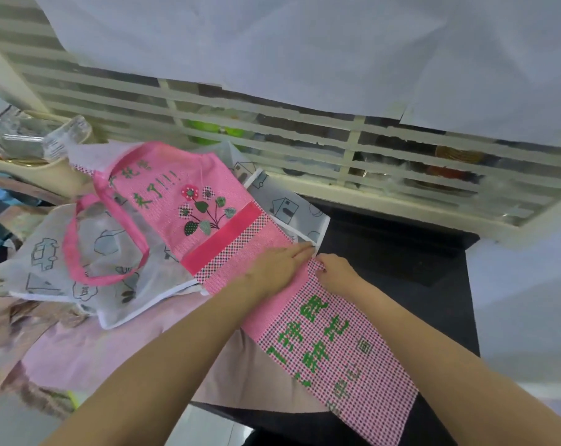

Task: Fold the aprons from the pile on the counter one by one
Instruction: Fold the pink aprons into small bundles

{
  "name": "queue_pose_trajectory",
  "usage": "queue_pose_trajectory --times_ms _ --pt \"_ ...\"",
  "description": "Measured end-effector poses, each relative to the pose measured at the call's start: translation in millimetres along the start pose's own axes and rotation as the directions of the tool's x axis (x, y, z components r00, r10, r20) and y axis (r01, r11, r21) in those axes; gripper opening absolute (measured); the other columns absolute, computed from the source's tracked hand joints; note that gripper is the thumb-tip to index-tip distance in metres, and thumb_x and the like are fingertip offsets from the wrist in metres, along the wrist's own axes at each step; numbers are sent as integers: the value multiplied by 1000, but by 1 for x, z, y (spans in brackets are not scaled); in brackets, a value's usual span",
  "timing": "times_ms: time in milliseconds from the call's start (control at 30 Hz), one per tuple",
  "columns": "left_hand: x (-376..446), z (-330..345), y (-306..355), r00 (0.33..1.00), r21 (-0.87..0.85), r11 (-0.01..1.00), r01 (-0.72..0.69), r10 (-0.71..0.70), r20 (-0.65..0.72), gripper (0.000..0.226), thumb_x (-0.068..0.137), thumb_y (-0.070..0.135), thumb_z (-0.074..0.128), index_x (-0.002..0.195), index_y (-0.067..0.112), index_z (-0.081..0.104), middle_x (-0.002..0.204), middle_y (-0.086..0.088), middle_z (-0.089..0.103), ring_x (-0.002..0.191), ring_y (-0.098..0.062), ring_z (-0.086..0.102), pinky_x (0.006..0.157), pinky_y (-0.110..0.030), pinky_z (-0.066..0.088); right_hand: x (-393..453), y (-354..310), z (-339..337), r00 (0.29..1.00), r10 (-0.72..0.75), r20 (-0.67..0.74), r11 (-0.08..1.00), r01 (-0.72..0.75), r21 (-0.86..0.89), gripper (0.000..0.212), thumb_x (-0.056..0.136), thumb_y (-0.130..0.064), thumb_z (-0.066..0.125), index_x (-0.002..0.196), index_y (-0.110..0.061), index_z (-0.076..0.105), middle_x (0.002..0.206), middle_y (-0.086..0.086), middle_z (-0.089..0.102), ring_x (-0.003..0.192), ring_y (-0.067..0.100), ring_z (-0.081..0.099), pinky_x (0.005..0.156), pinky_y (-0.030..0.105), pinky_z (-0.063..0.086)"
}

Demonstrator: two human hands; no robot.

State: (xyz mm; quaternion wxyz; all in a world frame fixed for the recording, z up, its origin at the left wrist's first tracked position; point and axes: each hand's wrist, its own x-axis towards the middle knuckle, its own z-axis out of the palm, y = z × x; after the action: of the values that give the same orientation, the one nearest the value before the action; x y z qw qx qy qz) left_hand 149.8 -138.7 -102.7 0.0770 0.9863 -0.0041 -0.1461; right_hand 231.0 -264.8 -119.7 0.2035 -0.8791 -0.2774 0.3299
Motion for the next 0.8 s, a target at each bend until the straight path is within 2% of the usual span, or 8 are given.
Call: queue_pose_trajectory --times_ms 100,167,300,400,533,700,733,800 --pt "17 -5 8 999 -36 999 10 -8 48 61 98 3 35 151 19 10 159 4 6 139 -23 30 108 -38 36 1 -5 -6 999 -13 -31 1000 13 26 37 96 -2 37 128 -4 53 120 16 60 107 28 58 81 26 42" --pt "27 -6 8 998 -128 992 12 -3 66 59 97 4 39 150 18 17 156 -1 21 131 -25 41 101 -38 42 1 -6 -10 999 -29 -41 998 31 59 39 94 1 39 129 -6 53 121 14 60 107 27 59 78 23 41" --pt "43 -6 4 983 -258 966 18 30 180 39 97 10 38 135 16 42 124 -10 57 106 -26 56 92 -40 46 -5 1 -18 997 -31 67 993 23 112 39 90 -2 49 128 -10 53 119 7 61 107 22 59 83 26 45" --pt "54 -3 5 955 -208 977 -50 107 276 30 98 14 38 123 11 54 117 -11 58 106 -26 55 93 -39 45 -7 17 -23 981 52 188 996 -65 66 33 89 -9 55 122 -11 55 114 7 61 105 21 59 87 30 46" --pt "61 -1 2 954 -62 993 -101 115 279 28 99 18 39 118 10 58 115 -13 53 106 -27 54 90 -36 42 -6 29 -21 953 146 264 987 -159 29 21 92 -16 52 107 -6 62 105 8 61 98 22 60 83 33 47" --pt "67 -7 -21 979 96 992 -86 66 195 32 97 13 40 127 11 51 120 -11 49 106 -30 56 90 -41 47 5 29 -13 964 204 172 974 -218 67 21 94 -12 44 81 -3 58 77 1 53 70 12 49 63 23 38" --pt "67 -10 -27 983 117 991 -64 43 176 33 97 13 41 129 11 49 120 -11 48 104 -29 57 88 -41 48 9 26 -13 969 197 152 975 -210 74 22 95 -12 44 76 -7 54 76 0 51 68 10 47 61 22 37" --pt "65 -13 -38 990 170 985 -8 -16 140 34 98 10 41 132 10 44 123 -11 44 101 -27 59 82 -38 50 15 22 -14 979 165 118 983 -173 55 15 95 -12 44 89 -9 57 90 3 55 79 13 51 69 24 41"
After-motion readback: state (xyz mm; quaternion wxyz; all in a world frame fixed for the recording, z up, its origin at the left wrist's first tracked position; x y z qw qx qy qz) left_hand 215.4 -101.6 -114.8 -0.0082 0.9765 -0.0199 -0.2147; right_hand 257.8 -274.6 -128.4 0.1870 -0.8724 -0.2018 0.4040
